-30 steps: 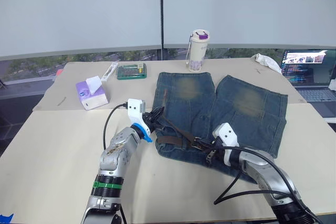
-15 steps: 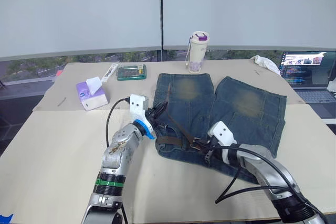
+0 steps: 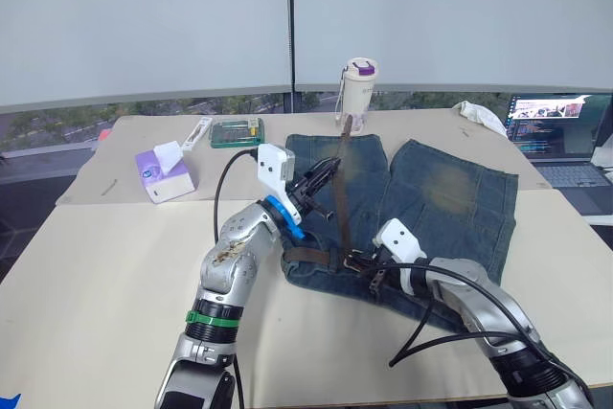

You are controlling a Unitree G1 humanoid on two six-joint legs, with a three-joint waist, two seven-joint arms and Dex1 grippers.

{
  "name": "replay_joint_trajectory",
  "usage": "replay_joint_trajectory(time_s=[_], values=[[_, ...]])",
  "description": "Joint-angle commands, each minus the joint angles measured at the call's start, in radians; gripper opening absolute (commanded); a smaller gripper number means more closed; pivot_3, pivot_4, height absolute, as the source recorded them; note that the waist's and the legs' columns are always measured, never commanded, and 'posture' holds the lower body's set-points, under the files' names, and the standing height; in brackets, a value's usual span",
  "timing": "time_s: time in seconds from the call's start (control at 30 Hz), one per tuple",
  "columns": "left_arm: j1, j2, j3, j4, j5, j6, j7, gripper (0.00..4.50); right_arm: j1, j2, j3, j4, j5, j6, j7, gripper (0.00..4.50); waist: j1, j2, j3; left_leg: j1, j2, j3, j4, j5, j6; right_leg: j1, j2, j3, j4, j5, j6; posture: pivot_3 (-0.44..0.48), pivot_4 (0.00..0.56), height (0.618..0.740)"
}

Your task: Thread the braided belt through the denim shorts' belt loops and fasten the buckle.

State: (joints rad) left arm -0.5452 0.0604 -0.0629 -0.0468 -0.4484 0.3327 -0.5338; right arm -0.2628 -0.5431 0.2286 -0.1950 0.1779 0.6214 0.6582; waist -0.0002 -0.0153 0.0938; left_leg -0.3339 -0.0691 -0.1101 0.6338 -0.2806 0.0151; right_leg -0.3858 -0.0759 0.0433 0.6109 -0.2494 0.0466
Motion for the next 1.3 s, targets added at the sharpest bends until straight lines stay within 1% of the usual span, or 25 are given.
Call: replay_joint_trajectory(time_s=[0.03, 0.07, 0.17, 0.33, 0.43, 0.5, 0.63, 0.73, 0.83, 0.97, 1.0, 1.07, 1.17, 1.23, 1.3], values=[[-0.003, 0.016, -0.065, -0.176, -0.143, 0.106, -0.13, 0.0, 0.054, 0.011, 0.06, 0.172, -0.054, 0.106, -0.034, 0.01, -0.002, 0.0, 0.0, 0.0, 0.0, 0.0, 0.0, 0.0, 0.0, 0.0, 0.0, 0.0, 0.0, 0.0, 0.0, 0.0, 0.15, 0.74], [0.01, 0.024, -0.092, -0.196, -0.178, 0.154, -0.166, 0.0, 0.053, 0.016, 0.058, 0.176, -0.054, 0.105, -0.038, 0.01, -0.003, 0.0, -0.002, 0.0, 0.0, 0.0, 0.0, 0.0, 0.0, 0.0, 0.0, 0.0, 0.0, 0.0, 0.0, 0.0, 0.15, 0.74], [0.019, 0.034, -0.125, -0.235, -0.257, 0.231, -0.238, 0.0, 0.056, 0.027, 0.056, 0.18, -0.056, 0.104, -0.045, 0.01, -0.006, -0.001, -0.003, 0.003, 0.0, 0.0, 0.0, 0.0, 0.001, 0.003, 0.0, 0.0, 0.0, 0.0, 0.0, 0.0, 0.15, 0.74], [-0.04, -0.054, -0.1, -0.213, -0.408, 0.331, -0.249, 0.0, 0.074, 0.044, 0.046, 0.177, -0.052, 0.111, -0.067, 0.01, -0.009, -0.002, -0.001, 0.008, 0.0, 0.0, 0.0, -0.001, 0.001, 0.01, 0.0, -0.001, -0.001, -0.001, 0.001, 0.0, 0.15, 0.74], [-0.088, -0.122, -0.107, -0.186, -0.46, 0.373, -0.269, 0.0, 0.089, 0.06, 0.037, 0.175, -0.051, 0.117, -0.086, 0.01, -0.009, -0.004, 0.0, 0.012, 0.0, 0.0, 0.0, -0.002, 0.002, 0.015, 0.0, -0.002, -0.003, -0.002, 0.001, 0.0, 0.15, 0.74], [-0.098, -0.142, -0.111, -0.185, -0.485, 0.406, -0.291, 0.0, 0.096, 0.067, 0.04, 0.175, -0.055, 0.116, -0.088, 0.01, -0.009, -0.005, 0.0, 0.012, 0.0, 0.0, 0.0, -0.002, 0.002, 0.016, 0.0, -0.002, -0.004, -0.002, 0.002, 0.0, 0.15, 0.74], [-0.104, -0.136, -0.111, -0.182, -0.597, 0.546, -0.344, 0.0, 0.11, 0.079, 0.037, 0.162, -0.05, 0.126, -0.093, 0.01, -0.011, -0.002, 0.003, 0.012, 0.0, 0.0, 0.0, -0.002, 0.002, 0.015, 0.0, -0.001, -0.003, -0.003, 0.003, 0.0, 0.15, 0.74], [-0.12, -0.124, -0.106, -0.173, -0.615, 0.584, -0.392, 0.0, 0.115, 0.09, 0.025, 0.152, -0.045, 0.136, -0.101, 0.01, -0.011, -0.003, 0.003, 0.012, -0.001, 0.0, 0.0, -0.002, 0.002, 0.016, 0.0, -0.001, -0.003, -0.003, 0.003, 0.0, 0.15, 0.74], [-0.119, -0.136, -0.099, -0.17, -0.627, 0.613, -0.393, 0.0, 0.125, 0.094, 0.021, 0.144, -0.046, 0.139, -0.106, 0.01, -0.011, -0.002, 0.003, 0.012, -0.001, 0.0, 0.0, -0.003, 0.003, 0.016, -0.001, -0.001, -0.004, -0.003, 0.004, 0.0, 0.15, 0.74], [-0.112, -0.173, -0.09, -0.149, -0.541, 0.538, -0.332, 0.0, 0.139, 0.088, 0.021, 0.131, -0.042, 0.141, -0.108, 0.01, -0.008, -0.003, 0.003, 0.012, -0.001, -0.001, 0.0, -0.003, 0.002, 0.016, -0.001, -0.001, -0.004, -0.003, 0.003, 0.0, 0.15, 0.74], [-0.108, -0.17, -0.099, -0.143, -0.482, 0.489, -0.323, 0.0, 0.143, 0.085, 0.019, 0.124, -0.04, 0.141, -0.112, 0.01, -0.007, -0.003, 0.003, 0.012, -0.001, -0.001, 0.0, -0.003, 0.002, 0.016, -0.001, -0.001, -0.005, -0.003, 0.003, 0.0, 0.15, 0.74], [-0.111, -0.169, -0.075, -0.098, -0.395, 0.417, -0.258, 0.0, 0.153, 0.078, 0.008, 0.106, -0.038, 0.127, -0.117, 0.01, -0.004, -0.003, 0.003, 0.013, -0.001, -0.001, 0.0, -0.003, 0.002, 0.017, -0.001, -0.001, -0.007, -0.003, 0.003, 0.0, 0.15, 0.74], [-0.126, -0.122, -0.04, -0.013, -0.242, 0.289, -0.173, 0.0, 0.167, 0.084, -0.031, 0.069, -0.019, 0.049, -0.117, 0.01, 0.005, -0.003, 0.003, 0.013, -0.001, -0.001, 0.0, -0.004, 0.002, 0.018, -0.001, -0.001, -0.008, -0.004, 0.004, 0.0, 0.15, 0.74], [-0.134, -0.071, -0.027, 0.039, -0.163, 0.216, -0.16, 0.0, 0.174, 0.093, -0.059, 0.045, -0.016, -0.022, -0.125, 0.01, 0.013, -0.003, 0.003, 0.013, -0.001, -0.001, 0.0, -0.004, 0.002, 0.018, -0.001, -0.001, -0.009, -0.005, 0.006, 0.0, 0.15, 0.74], [-0.134, -0.039, -0.011, 0.064, -0.148, 0.189, -0.17, 0.0, 0.183, 0.095, -0.08, 0.018, -0.015, -0.061, -0.128, 0.01, 0.013, -0.001, 0.004, 0.012, -0.001, -0.001, 0.0, -0.004, 0.002, 0.017, -0.001, -0.001, -0.009, -0.005, 0.007, 0.0, 0.15, 0.74]])
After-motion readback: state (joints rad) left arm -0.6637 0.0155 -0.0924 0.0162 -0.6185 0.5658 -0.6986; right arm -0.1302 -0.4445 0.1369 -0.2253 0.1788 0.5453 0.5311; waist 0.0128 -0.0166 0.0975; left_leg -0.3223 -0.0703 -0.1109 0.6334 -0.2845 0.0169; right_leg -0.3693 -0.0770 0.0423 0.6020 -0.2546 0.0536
